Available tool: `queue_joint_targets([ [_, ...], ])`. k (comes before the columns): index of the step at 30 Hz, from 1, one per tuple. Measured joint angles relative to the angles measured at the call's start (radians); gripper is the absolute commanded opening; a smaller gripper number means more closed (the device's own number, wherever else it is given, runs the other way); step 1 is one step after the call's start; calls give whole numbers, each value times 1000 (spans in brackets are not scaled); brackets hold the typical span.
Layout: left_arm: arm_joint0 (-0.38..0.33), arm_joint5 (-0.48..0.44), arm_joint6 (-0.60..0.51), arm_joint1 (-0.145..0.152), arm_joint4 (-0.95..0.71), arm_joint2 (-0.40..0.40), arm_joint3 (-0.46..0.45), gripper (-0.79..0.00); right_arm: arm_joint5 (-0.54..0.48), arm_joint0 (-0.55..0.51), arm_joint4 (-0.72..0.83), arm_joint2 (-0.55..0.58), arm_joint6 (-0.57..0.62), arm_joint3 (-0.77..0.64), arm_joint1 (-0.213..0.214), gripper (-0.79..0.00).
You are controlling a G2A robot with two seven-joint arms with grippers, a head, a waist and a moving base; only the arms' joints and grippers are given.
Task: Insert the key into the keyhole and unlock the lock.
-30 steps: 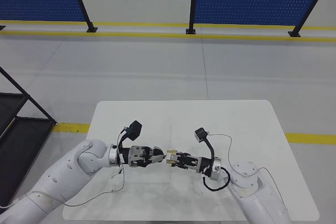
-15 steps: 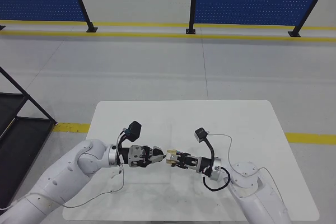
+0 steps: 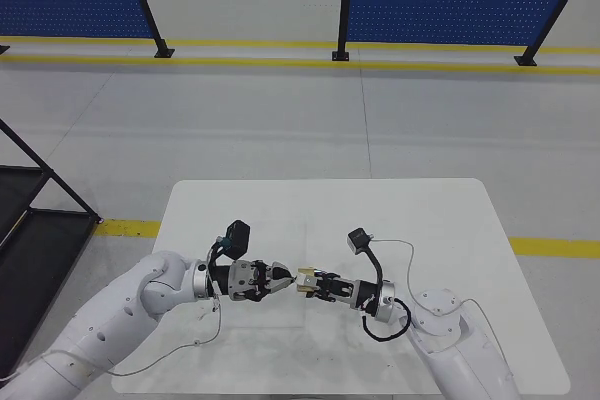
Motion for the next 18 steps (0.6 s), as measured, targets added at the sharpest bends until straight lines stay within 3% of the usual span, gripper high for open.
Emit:
queue_joint_targets([
  [18, 51, 0, 193, -13, 243, -39, -16, -785, 0, 0, 0, 0, 0, 0, 0, -785],
])
